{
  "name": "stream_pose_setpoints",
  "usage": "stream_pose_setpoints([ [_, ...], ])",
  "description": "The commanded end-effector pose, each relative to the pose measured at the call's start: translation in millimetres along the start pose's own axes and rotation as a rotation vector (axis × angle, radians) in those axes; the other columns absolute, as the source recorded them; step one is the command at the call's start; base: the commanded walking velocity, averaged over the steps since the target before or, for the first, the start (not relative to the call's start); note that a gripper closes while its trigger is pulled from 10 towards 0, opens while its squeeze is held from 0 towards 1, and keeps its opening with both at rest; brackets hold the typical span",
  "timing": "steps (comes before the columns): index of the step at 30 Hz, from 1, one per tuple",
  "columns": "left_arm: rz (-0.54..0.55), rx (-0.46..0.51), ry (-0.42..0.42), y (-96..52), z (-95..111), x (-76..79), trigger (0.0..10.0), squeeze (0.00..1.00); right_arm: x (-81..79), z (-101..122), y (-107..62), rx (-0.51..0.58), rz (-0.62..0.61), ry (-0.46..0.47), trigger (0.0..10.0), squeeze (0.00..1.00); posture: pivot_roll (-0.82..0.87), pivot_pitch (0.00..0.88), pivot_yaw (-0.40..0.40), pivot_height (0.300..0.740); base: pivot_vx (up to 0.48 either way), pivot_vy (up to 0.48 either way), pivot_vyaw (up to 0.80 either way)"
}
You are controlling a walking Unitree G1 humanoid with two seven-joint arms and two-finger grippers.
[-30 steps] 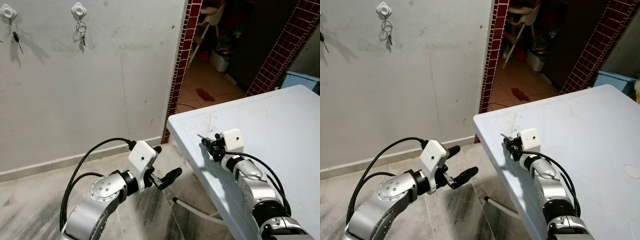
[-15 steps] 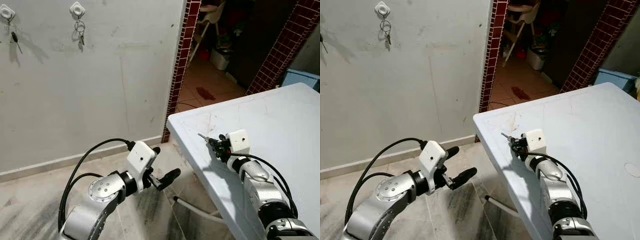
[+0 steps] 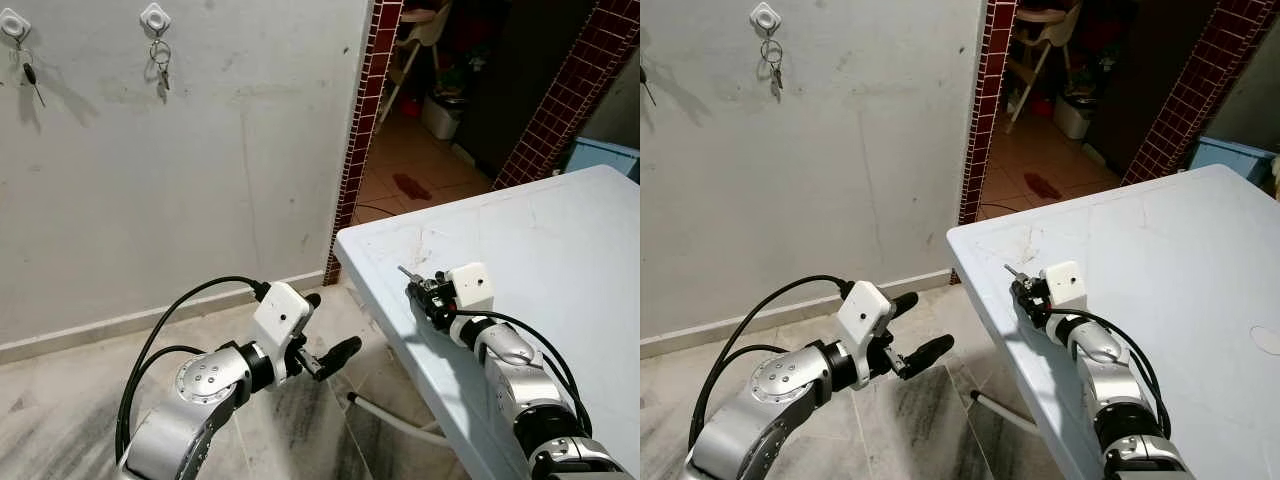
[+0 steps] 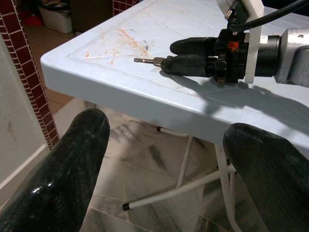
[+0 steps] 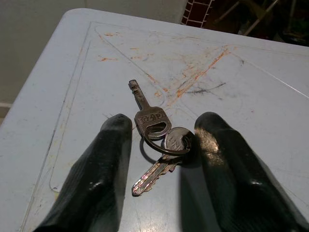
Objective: Hang keys on a hook
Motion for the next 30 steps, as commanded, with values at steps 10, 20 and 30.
stream_pose_setpoints([
  [10, -0.019, 0.016, 0.009, 1.2, 5.7, 1.1, 10.0, 0.0, 10.4, -8.8, -8.8, -0.037, 0.001, 0.0, 0.0, 0.0, 0.17, 0.036, -0.083, 0.74, 0.0, 0.0, 0.0],
  [20, -0.016, 0.019, 0.008, 2.4, 6.0, 0.7, 10.0, 0.0, 14.8, -12.1, -12.2, -0.048, -0.018, 0.008, 0.0, 0.0, 0.17, 0.032, -0.084, 0.74, 0.0, 0.0, 0.0],
  [30, -0.01, 0.026, 0.01, 5.1, 7.1, -0.5, 10.0, 0.0, 21.1, -12.7, -14.4, -0.038, -0.074, 0.075, 0.0, 0.0, 0.16, 0.022, -0.086, 0.74, 0.0, 0.0, 0.0],
])
Point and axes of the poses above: a point about 5 cm out from each wrist's last joint towards the gripper, its own y axis pointing out of the wrist towards the gripper, its own z axis along the axis of the wrist's last joint, x = y × z, the point moved 2 cm from there along y, pointing out of the wrist towards the gripper, and after that the axes turned 5 degrees about y, right-handed, at the moved point
